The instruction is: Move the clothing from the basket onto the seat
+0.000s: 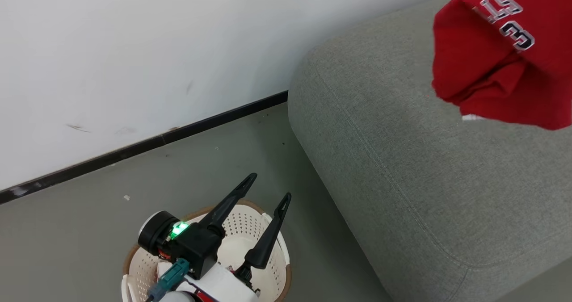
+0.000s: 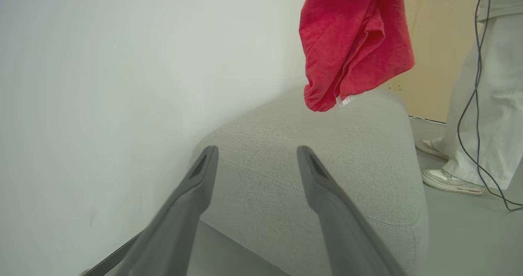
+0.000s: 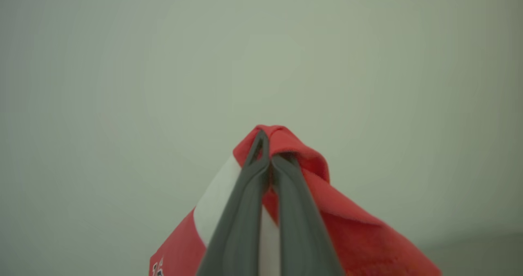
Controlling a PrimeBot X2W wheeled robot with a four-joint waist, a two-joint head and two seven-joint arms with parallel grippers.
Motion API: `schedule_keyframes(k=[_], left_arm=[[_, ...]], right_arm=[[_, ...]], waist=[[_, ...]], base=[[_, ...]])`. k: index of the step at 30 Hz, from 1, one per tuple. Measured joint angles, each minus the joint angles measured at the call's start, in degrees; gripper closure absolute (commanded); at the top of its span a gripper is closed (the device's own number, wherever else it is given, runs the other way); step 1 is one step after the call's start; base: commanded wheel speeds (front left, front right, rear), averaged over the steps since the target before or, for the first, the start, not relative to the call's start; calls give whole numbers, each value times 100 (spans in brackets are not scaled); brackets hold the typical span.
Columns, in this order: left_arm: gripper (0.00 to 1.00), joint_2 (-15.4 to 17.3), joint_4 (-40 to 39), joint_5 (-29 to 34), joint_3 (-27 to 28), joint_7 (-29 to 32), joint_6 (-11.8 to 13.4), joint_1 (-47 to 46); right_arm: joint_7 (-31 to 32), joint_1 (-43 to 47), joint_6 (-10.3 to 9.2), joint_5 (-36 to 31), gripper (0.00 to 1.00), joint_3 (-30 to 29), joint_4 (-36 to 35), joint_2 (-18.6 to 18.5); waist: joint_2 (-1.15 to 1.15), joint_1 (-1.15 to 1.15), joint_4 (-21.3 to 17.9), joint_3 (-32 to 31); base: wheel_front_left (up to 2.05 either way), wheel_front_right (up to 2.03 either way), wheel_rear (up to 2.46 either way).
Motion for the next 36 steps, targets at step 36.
schedule_keyframes(k=[36], left_arm=[[0, 148, -813, 391, -235, 519, -79, -809]], right_arm=[[-403, 303, 1, -812, 100, -764, 3433, 536]], waist=[[0, 0, 608, 1522]], base=[[0, 0, 0]])
